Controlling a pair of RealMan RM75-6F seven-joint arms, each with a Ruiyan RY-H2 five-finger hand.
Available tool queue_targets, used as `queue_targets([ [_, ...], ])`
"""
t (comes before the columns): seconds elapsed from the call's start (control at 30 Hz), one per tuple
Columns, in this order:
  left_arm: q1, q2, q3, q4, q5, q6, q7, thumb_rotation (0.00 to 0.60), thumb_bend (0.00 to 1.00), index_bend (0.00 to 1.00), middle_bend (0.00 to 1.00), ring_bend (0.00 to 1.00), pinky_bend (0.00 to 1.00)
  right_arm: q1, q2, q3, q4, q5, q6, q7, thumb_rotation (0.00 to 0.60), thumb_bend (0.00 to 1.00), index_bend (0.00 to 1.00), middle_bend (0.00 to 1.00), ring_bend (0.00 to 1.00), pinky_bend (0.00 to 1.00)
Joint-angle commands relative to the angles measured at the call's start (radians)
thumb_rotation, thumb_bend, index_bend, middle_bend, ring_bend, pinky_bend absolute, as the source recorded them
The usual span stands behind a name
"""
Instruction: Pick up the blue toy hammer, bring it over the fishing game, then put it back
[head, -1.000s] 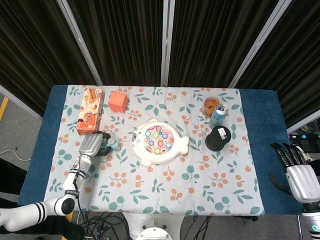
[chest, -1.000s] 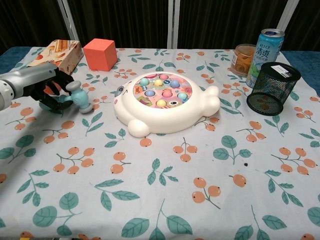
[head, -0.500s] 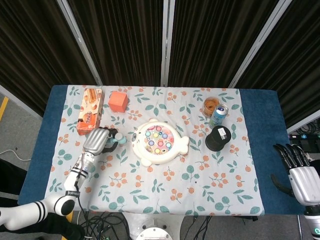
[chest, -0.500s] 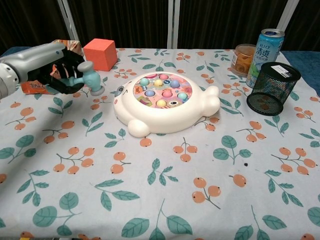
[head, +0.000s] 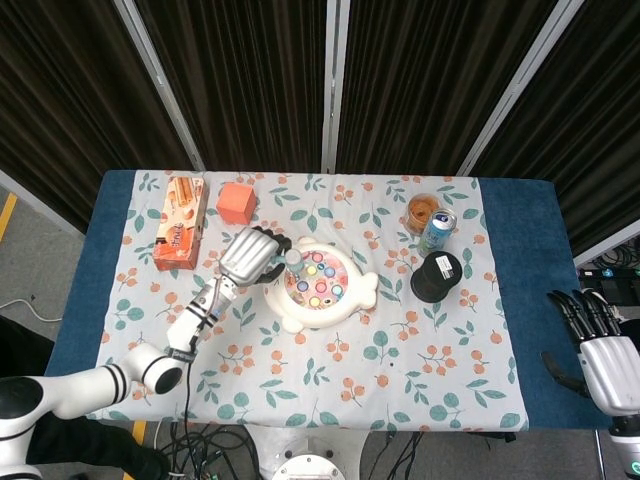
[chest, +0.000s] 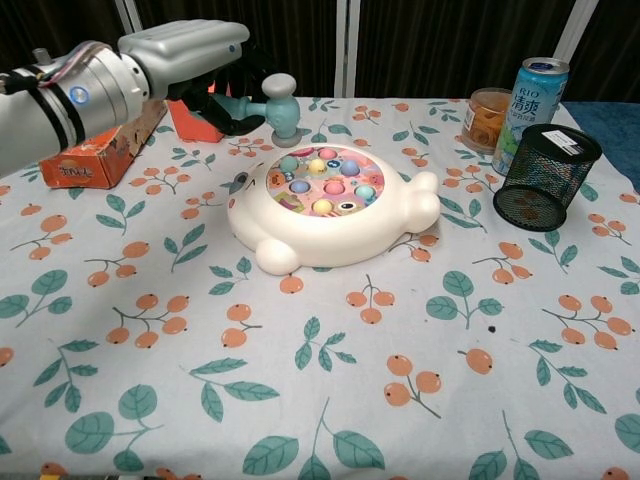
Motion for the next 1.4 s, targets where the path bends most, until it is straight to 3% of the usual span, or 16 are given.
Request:
queue_targets([
  [0.03,-0.031,-0.025,-0.001,0.027,-0.02,-0.031,0.039,0.6,0.52,0.64,0.63,0.51,0.54,0.0,0.0,0.001,0.002,0.003,-0.002,0.003,0.6,0.26,0.0,0.11,0.0,0.0],
  [0.77,-0.087,-0.037,0.02,0.057,-0.128,-0.1,0.14,0.6,0.53,0.66,0.64,0.52,0.57,0.003,-0.007,0.004,0.022,0.025,-0.021,0.026,0.6,0.26,0.0,0.12,0.0,0.0],
  [1.1,-0.08,0.022,0.007,-0.022,-0.146,-0.075,0.124,0.6,0.54,0.66,0.64,0.52,0.57,-0.002,-0.008,0.005,0.025,0.026,-0.014,0.03,0.6,0.26,0.0,0.12,0.0,0.0],
  [1.4,-0.099,-0.019,0.031,0.039,-0.188,-0.118,0.142,0.6,0.54,0.66,0.64,0.52,0.58,0.0,-0.01,0.005,0.026,0.031,-0.025,0.031,0.6,0.26,0.0,0.12,0.0,0.0],
])
